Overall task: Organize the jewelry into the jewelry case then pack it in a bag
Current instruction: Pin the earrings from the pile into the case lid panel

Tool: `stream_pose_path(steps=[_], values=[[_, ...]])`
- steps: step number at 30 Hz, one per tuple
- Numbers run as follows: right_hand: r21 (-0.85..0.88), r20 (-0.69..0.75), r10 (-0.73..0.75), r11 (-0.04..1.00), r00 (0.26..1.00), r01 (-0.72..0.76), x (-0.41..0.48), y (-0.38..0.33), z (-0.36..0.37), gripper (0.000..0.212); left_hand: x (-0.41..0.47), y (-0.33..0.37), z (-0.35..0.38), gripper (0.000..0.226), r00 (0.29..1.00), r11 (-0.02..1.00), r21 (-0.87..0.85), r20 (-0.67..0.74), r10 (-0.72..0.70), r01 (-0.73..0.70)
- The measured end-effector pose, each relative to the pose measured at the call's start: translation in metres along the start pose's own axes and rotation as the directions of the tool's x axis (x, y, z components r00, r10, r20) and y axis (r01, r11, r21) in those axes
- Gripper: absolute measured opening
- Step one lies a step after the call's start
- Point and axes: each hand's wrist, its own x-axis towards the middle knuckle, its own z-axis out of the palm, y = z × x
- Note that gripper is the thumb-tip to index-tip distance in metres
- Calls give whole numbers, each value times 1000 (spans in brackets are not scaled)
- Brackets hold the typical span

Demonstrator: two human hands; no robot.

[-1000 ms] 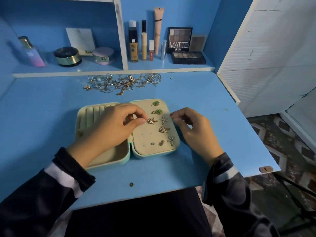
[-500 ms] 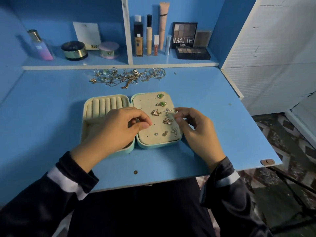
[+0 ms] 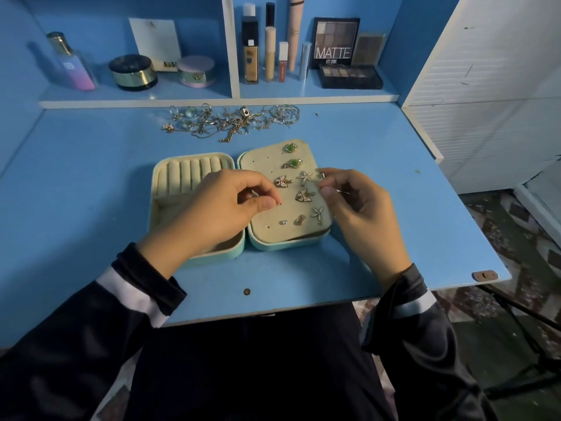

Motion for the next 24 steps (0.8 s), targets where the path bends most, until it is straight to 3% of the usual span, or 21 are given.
stream_pose_path(steps=[7, 24], values=[[29, -3, -14, 999, 1000, 14, 2, 0, 0, 10, 2, 1, 2, 14, 1000, 1000, 20, -5, 14, -14], [79, -14, -9, 997, 1000, 10, 1, -2, 1, 6, -7, -2, 17, 7, 971, 981, 145, -184, 155, -129]])
